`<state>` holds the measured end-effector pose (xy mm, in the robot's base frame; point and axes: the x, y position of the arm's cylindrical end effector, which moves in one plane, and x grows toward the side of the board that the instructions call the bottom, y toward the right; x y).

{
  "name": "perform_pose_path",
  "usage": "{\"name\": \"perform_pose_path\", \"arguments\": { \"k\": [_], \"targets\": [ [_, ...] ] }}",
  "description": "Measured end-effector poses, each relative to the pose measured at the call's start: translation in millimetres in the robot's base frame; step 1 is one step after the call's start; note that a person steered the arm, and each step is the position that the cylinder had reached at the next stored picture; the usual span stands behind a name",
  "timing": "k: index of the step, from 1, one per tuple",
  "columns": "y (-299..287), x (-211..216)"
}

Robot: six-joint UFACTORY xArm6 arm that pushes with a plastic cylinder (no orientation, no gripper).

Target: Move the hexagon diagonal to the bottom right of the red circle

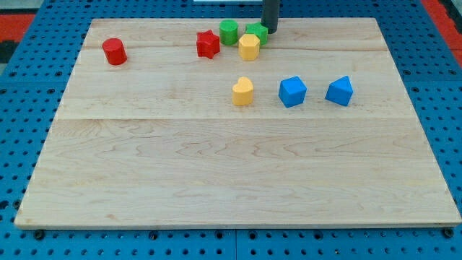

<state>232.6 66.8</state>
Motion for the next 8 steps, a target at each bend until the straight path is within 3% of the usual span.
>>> {"name": "perform_pose_path", "arguments": {
  "k": [3,5,7,8],
  "targets": [
    [-24,108],
    [0,72],
    [-106,74],
    [-149,96]
  ]
}}
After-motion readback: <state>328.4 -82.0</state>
